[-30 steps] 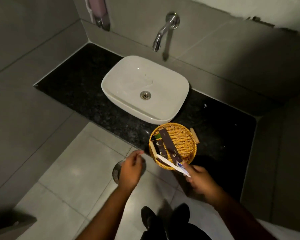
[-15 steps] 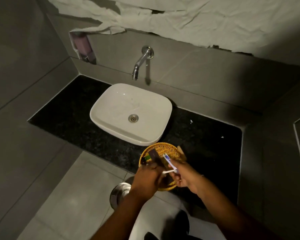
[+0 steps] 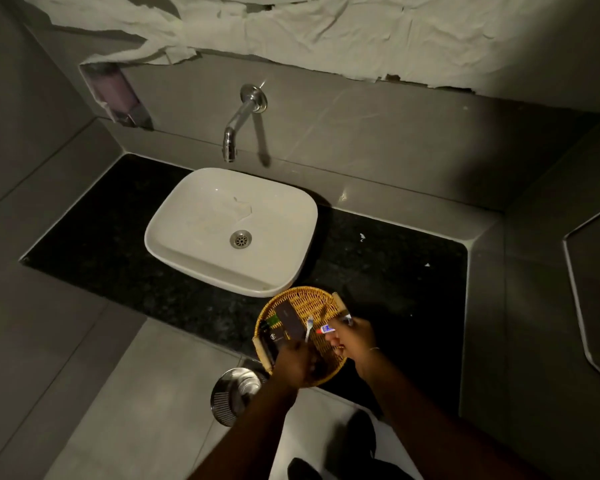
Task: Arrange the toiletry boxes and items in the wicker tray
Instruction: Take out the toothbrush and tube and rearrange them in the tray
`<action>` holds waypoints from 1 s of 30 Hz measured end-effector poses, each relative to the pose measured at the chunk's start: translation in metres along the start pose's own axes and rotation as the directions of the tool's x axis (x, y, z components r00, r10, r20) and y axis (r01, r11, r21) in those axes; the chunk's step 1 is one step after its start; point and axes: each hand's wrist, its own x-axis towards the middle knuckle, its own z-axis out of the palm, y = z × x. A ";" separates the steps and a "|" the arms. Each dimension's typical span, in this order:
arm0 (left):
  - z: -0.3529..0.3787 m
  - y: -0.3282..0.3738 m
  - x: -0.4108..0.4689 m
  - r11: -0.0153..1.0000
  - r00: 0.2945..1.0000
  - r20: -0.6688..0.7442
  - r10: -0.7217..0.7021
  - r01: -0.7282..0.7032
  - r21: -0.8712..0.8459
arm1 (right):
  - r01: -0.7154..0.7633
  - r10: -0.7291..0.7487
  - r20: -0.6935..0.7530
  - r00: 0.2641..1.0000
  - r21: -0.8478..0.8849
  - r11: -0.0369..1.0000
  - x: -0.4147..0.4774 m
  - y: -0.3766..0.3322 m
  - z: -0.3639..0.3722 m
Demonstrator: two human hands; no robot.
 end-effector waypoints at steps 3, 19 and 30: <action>0.005 0.005 0.012 0.998 1.000 -0.011 0.019 -0.018 0.060 | -0.086 0.088 -0.010 0.996 0.141 0.986 0.001 0.006 0.008; 0.026 0.017 0.055 0.989 0.988 -0.133 -0.075 0.091 0.118 | -0.118 0.108 -0.160 0.981 -0.055 0.991 0.034 0.024 0.007; 0.037 0.013 0.083 0.971 0.968 -0.246 0.045 0.016 0.240 | 0.011 -0.035 -0.132 0.991 -0.179 0.984 0.047 0.030 0.002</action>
